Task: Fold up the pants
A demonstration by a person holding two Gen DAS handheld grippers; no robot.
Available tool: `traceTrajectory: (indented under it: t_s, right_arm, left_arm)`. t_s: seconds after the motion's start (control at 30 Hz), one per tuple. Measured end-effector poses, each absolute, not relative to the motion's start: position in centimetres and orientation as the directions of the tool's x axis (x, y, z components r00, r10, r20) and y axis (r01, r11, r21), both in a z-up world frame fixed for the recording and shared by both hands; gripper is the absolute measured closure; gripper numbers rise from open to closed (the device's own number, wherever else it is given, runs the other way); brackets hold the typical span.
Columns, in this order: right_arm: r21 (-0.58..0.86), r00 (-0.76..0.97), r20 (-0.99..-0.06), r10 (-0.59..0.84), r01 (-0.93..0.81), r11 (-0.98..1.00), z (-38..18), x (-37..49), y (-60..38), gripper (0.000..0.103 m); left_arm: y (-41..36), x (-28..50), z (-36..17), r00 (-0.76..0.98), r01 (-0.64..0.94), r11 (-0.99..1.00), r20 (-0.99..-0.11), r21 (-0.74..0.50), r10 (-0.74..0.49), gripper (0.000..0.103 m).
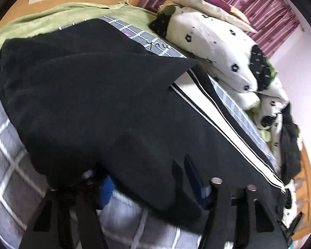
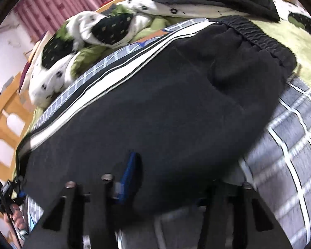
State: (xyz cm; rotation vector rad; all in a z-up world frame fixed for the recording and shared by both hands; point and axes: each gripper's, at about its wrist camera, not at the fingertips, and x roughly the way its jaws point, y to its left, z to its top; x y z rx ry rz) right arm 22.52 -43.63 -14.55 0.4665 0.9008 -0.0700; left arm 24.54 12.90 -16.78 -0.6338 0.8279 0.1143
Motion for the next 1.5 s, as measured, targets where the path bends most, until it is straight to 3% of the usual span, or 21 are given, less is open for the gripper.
traceTrajectory:
  t_s: [0.13, 0.2, 0.3, 0.4, 0.6, 0.73, 0.87, 1.03, 1.07, 1.17, 1.2, 1.23, 1.27, 1.3, 1.4, 1.5]
  right_arm:
    - [0.403, 0.651, -0.749, 0.125, 0.298, 0.865, -15.1, 24.9, -44.6, 0.083]
    - [0.375, 0.658, -0.748, 0.091, 0.304, 0.876, -14.5, 25.2, -44.2, 0.087]
    - [0.358, 0.703, -0.707, 0.079, 0.26, 0.897, -11.8, 24.1, -43.7, 0.09]
    - [0.452, 0.749, -0.65, 0.13, 0.242, 0.859, -8.6, 22.7, -44.3, 0.091]
    - [0.443, 0.77, -0.626, 0.12, 0.225, 0.868, -4.2, 17.9, -44.6, 0.091]
    - [0.396, 0.755, -0.644, 0.121, 0.194, 0.897, -3.1, 12.0, -45.1, 0.091]
    - [0.333, 0.712, -0.693, 0.117, 0.172, 0.927, -4.8, 6.3, -45.6, 0.091]
    - [0.294, 0.604, -0.791, 0.098, 0.234, 0.927, -11.2, 4.1, -45.8, 0.09]
    - [0.287, 0.592, -0.801, 0.088, 0.251, 0.925, -11.9, 3.6, -46.0, 0.084]
    - [0.322, 0.62, -0.779, 0.093, 0.268, 0.908, -11.7, 1.9, -47.0, 0.074]
    - [0.331, 0.648, -0.757, 0.088, 0.264, 0.906, -11.1, 1.2, -47.3, 0.072]
    - [0.32, 0.663, -0.746, 0.068, 0.267, 0.909, -10.6, 0.8, -47.6, 0.063]
    - [0.302, 0.664, -0.747, 0.046, 0.277, 0.912, -10.3, 0.8, -47.8, 0.051]
    - [0.293, 0.665, -0.746, 0.029, 0.289, 0.912, -10.3, 1.0, -48.2, 0.047]
    - [0.315, 0.663, -0.749, 0.016, 0.334, 0.888, -11.1, 2.4, -50.2, 0.044]
    - [0.428, 0.681, -0.731, 0.043, 0.408, 0.807, -12.6, 3.7, -53.2, 0.044]
  left_arm:
    - [12.5, 25.5, -16.3, 0.682, -0.339, 0.844, -0.726, -0.415, -0.083, 0.078]
    - [12.0, 25.1, -15.3, 0.697, -0.306, 0.876, -0.714, -0.372, -0.06, 0.082]
    - [11.7, 23.8, -12.9, 0.723, -0.269, 0.896, -0.689, -0.354, -0.055, 0.083]
    - [12.0, 22.3, -10.5, 0.732, -0.261, 0.881, -0.675, -0.394, -0.085, 0.083]
    - [9.7, 15.8, -5.8, 0.782, -0.128, 0.966, -0.622, -0.225, -0.041, 0.085]
    - [8.6, 9.0, -6.0, 0.781, -0.056, 0.987, -0.622, -0.152, -0.052, 0.085]
    - [8.0, 5.1, -9.4, 0.73, -0.059, 0.981, -0.678, -0.183, -0.083, 0.085]
    - [7.4, 4.9, -14.0, 0.637, -0.12, 0.979, -0.769, -0.163, -0.05, 0.085]
    - [7.1, 4.9, -14.2, 0.615, -0.112, 0.982, -0.787, -0.151, -0.051, 0.085]
    - [7.2, 4.0, -13.5, 0.613, -0.088, 0.987, -0.789, -0.134, -0.053, 0.08]
    - [7.4, 3.5, -13.3, 0.616, -0.09, 0.986, -0.786, -0.14, -0.055, 0.073]
    - [7.6, 2.8, -13.2, 0.621, -0.101, 0.984, -0.782, -0.148, -0.054, 0.067]
    - [7.8, 2.1, -13.4, 0.627, -0.114, 0.981, -0.778, -0.155, -0.05, 0.054]
    - [8.1, 1.4, -13.4, 0.633, -0.129, 0.978, -0.773, -0.165, -0.047, 0.044]
    - [8.8, -0.9, -13.7, 0.646, -0.157, 0.968, -0.762, -0.193, -0.048, 0.042]
    - [9.1, -1.8, -14.0, 0.635, -0.191, 0.969, -0.773, -0.155, 0.001, 0.042]
